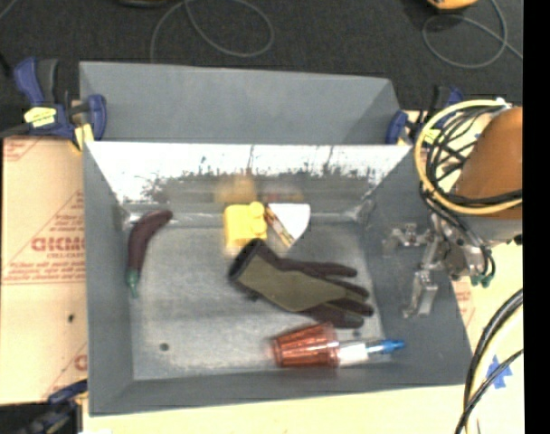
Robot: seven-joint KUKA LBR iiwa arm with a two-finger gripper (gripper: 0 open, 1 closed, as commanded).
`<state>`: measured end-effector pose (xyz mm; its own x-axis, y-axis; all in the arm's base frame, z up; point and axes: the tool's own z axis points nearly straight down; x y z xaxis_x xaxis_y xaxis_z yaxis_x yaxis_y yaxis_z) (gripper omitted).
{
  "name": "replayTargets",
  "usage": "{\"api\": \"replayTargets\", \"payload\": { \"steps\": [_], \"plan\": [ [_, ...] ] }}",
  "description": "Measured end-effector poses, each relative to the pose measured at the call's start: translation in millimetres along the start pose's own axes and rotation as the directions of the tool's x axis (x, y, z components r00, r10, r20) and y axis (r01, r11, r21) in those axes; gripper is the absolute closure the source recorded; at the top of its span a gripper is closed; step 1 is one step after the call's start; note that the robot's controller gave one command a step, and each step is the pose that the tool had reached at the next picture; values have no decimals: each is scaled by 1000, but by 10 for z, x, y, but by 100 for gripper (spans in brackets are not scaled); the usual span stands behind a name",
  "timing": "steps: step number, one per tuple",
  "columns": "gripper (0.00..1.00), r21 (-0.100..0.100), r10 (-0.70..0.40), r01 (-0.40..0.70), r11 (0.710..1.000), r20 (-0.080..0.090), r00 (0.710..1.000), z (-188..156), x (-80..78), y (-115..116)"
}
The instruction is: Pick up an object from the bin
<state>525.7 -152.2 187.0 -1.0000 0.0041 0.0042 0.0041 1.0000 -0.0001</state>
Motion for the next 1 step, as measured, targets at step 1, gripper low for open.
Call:
{"api": "replayTargets", "payload": {
  "steps": [1],
  "plan": [
    [0, 2, -4, 4, 1000, 8, 1000, -46, -17, 7]
  ]
}}
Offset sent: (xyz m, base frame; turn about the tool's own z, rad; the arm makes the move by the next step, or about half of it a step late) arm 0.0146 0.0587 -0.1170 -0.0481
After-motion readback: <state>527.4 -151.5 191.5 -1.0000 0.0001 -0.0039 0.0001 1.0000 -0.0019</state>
